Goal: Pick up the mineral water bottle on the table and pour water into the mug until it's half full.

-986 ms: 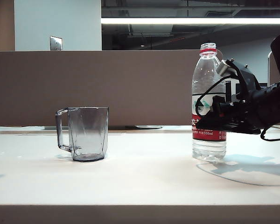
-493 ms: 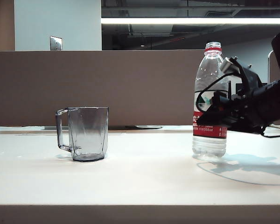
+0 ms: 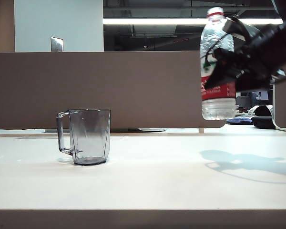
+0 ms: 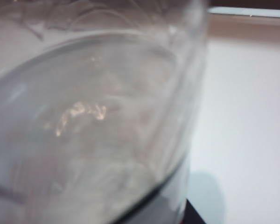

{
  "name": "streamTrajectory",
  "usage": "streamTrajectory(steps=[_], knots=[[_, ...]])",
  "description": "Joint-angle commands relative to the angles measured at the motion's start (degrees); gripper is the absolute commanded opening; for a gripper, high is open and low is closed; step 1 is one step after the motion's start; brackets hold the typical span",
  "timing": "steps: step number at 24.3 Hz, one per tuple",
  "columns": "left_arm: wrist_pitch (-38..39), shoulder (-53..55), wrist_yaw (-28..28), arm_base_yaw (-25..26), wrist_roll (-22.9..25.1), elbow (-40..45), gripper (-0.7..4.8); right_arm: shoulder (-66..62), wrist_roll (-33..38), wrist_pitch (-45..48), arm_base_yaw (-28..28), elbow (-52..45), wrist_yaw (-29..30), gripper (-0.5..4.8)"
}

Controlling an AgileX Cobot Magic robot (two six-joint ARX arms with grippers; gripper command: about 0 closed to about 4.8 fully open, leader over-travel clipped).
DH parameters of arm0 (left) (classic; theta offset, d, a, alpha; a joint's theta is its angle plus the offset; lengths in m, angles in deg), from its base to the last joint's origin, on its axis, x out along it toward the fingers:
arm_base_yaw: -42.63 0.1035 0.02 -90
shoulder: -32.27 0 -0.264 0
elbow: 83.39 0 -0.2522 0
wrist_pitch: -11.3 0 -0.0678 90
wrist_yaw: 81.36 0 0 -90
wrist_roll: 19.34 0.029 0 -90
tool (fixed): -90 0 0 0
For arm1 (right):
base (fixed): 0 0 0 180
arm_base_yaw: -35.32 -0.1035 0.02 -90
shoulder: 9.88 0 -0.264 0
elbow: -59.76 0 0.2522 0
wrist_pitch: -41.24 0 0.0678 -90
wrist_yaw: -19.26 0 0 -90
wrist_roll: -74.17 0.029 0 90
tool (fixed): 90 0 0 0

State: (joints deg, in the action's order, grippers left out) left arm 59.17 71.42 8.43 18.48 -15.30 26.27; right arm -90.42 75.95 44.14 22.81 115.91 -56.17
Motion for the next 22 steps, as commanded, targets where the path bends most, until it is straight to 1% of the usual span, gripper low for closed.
streamTrajectory(steps=[1,6,10,13,14,19,22], knots=[[-0.3,0.0,0.4,0.0,-0.2,-0.4,-0.05,0.7,-4.9,-14.0,-1.9,9.7,-0.5,2.78],[-0.3,0.0,0.4,0.0,-0.2,-0.4,-0.05,0.7,-11.2,-27.8,-5.5,20.2,-6.9,2.78],[-0.3,-0.1,0.4,0.0,-0.2,-0.4,-0.05,0.7,-16.7,-35.4,-9.0,25.9,-12.5,2.78],[-0.3,-0.1,0.4,0.0,-0.2,-0.4,-0.05,0.7,-20.4,-39.4,-11.3,28.5,-15.5,2.78],[-0.2,-0.1,0.4,0.0,-0.2,-0.4,-0.05,0.7,-22.0,-41.1,-12.7,29.2,-17.3,2.78],[1.2,-0.1,0.4,0.0,-0.2,-0.4,-0.05,0.4,-25.1,-43.3,-16.1,29.3,-21.6,2.78],[2.5,-0.1,0.4,0.0,-0.2,-0.4,-0.05,-0.2,-27.8,-44.1,-18.3,29.3,-25.3,2.78]])
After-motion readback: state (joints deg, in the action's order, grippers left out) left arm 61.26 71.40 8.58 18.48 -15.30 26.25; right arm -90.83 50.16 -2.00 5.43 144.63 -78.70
